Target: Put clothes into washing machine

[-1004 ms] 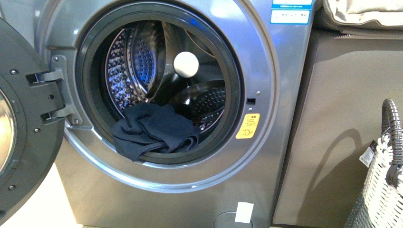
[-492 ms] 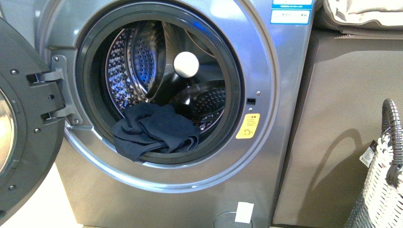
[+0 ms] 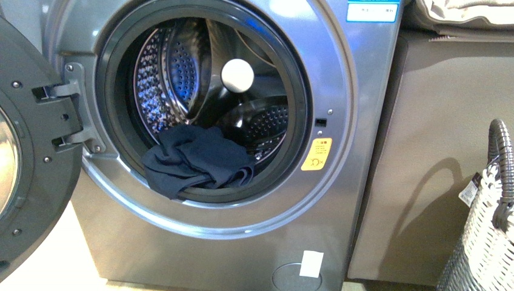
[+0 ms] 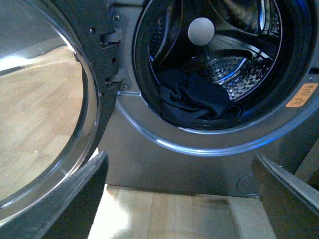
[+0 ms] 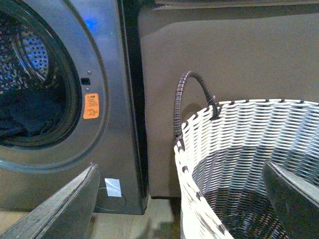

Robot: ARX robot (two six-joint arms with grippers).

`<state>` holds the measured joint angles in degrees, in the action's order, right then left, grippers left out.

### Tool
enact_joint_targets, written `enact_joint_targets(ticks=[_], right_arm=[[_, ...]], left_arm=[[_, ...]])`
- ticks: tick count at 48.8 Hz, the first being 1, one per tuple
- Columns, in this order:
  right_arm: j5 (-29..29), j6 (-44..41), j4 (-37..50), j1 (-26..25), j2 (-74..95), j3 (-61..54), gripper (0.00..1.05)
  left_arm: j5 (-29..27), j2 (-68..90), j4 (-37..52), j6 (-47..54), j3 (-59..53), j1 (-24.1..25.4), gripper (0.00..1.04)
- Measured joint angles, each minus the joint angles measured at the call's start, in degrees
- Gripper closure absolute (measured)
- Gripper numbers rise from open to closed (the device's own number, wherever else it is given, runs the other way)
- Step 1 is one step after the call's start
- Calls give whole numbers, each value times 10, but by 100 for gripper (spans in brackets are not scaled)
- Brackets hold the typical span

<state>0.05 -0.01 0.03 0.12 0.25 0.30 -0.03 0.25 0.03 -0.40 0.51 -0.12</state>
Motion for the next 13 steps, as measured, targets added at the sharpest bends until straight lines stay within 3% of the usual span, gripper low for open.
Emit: enact_joint_targets(ticks=[2, 13], right_arm=[[0, 0, 0, 0, 0, 0, 7], [0, 0, 0, 0, 0, 0, 7]], left_arm=[[0, 0, 0, 0, 0, 0, 5], [0, 0, 0, 0, 0, 0, 6]])
